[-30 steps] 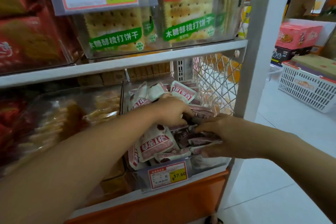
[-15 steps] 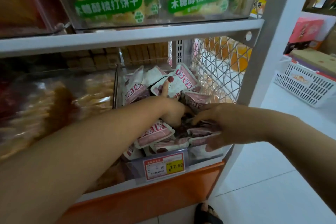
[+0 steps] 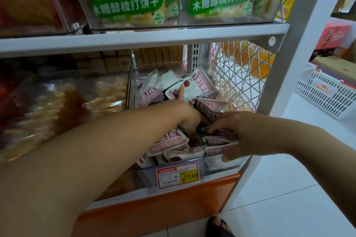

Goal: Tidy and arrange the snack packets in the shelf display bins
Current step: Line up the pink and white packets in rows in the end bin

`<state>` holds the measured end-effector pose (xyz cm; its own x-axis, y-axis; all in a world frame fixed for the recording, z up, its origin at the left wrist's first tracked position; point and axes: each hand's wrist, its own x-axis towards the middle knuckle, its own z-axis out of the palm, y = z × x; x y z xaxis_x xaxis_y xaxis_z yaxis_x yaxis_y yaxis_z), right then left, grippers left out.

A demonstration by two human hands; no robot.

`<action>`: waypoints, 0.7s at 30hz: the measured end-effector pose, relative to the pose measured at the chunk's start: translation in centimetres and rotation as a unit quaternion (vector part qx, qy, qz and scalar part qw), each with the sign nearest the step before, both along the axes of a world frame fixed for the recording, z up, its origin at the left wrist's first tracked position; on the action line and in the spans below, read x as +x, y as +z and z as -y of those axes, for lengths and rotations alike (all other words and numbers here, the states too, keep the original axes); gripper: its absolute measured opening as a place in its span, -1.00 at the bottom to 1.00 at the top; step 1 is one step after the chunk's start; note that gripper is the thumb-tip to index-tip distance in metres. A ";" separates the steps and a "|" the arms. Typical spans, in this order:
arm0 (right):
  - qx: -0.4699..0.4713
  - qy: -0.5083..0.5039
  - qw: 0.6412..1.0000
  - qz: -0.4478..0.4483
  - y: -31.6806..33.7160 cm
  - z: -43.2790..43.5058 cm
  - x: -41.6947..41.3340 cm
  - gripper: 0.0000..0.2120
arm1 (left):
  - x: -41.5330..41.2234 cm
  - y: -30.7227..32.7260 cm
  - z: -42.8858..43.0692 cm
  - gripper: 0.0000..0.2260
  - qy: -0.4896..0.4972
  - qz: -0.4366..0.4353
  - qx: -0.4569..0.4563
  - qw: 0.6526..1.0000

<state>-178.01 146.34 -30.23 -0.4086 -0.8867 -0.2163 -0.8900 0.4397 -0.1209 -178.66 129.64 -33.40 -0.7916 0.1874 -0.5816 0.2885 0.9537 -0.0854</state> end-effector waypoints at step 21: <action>-0.012 -0.019 1.000 0.021 -0.1 -0.1 -0.1 -0.45 | -0.5 0.0 -0.1 -0.62 0.080 0.109 0.137 0.981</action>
<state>-178.14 146.44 -30.34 -0.4336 -0.8757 -0.2123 -0.8663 0.4700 -0.1694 -179.20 129.76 -33.37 -0.6855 0.2434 -0.6862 0.1157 0.9669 0.2273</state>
